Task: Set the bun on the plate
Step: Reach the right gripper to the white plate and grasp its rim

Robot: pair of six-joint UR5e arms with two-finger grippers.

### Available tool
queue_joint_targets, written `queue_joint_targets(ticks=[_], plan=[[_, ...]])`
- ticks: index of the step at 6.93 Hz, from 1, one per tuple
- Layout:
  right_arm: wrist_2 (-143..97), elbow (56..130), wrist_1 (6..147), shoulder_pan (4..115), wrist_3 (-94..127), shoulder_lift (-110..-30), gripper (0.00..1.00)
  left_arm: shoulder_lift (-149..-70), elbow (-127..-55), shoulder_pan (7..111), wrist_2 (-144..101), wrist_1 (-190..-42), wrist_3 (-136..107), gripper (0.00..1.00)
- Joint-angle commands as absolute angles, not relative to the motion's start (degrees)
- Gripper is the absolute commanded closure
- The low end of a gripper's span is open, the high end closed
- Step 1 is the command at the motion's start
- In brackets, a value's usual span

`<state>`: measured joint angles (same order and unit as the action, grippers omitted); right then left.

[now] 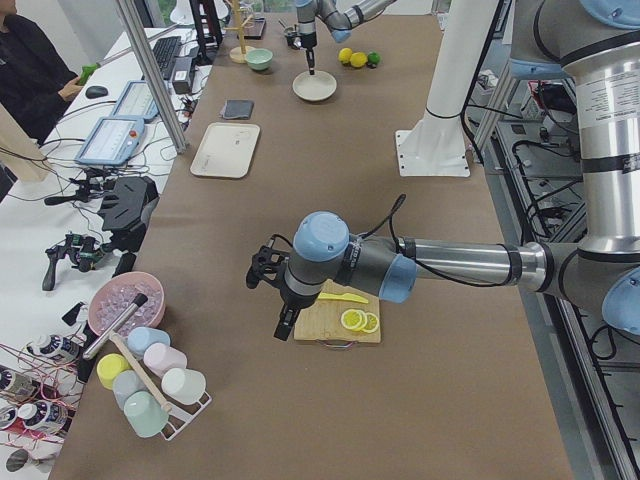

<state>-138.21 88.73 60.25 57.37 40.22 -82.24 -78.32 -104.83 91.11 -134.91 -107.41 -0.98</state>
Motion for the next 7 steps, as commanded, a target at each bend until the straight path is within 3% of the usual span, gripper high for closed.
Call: queue_joint_targets(ticks=[1,4,7], plan=[[-139.3,93.1,60.2,53.2,57.7,-76.6,1.00,-78.2,-105.4,85.7,-137.1,-113.7,-15.9,0.03],[-127.9,93.3,60.6,38.7,76.6,-65.6,1.00,-78.8,-105.4,67.9,-130.3,-127.0,-38.0,0.03],[-119.9,90.5,60.6,31.5,83.7,-59.9,1.00,-78.8,-105.7,54.9,-122.0,-132.0,-50.2,0.03]])
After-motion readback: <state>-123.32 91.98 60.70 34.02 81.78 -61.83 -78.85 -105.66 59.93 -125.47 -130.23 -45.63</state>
